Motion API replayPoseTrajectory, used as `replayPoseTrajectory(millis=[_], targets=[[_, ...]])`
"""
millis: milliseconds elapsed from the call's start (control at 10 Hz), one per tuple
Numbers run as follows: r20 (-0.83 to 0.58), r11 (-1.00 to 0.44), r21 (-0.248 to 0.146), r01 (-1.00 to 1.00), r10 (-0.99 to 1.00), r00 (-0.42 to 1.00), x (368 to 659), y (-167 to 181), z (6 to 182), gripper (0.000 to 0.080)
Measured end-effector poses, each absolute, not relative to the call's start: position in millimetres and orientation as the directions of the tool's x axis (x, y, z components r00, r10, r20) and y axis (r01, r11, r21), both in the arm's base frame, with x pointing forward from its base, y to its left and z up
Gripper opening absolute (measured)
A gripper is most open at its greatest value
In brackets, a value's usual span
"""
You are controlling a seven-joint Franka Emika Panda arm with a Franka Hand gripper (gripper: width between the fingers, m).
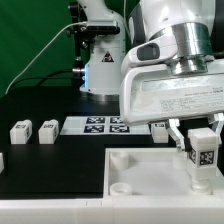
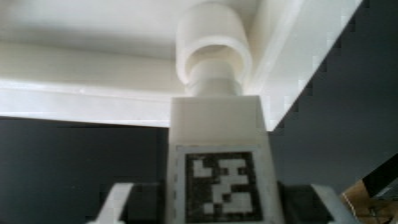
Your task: Assemble one leg
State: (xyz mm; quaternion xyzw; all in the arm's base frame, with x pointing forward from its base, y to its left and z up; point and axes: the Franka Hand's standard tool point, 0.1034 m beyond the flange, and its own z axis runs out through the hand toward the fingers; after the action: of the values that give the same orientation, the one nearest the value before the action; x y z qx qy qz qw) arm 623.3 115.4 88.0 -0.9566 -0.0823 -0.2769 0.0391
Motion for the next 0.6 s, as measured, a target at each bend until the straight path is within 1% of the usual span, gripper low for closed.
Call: replayPoseTrajectory(millis=[500,600], targets=[[0.536,-0.985,-0.030,0.168,0.126,0.835,625.1,108.8,88.6,0.0291],[0.544,-0.984,-0.028,0.174,0.131,0.829,620.9,112.8,87.9,0.0291]])
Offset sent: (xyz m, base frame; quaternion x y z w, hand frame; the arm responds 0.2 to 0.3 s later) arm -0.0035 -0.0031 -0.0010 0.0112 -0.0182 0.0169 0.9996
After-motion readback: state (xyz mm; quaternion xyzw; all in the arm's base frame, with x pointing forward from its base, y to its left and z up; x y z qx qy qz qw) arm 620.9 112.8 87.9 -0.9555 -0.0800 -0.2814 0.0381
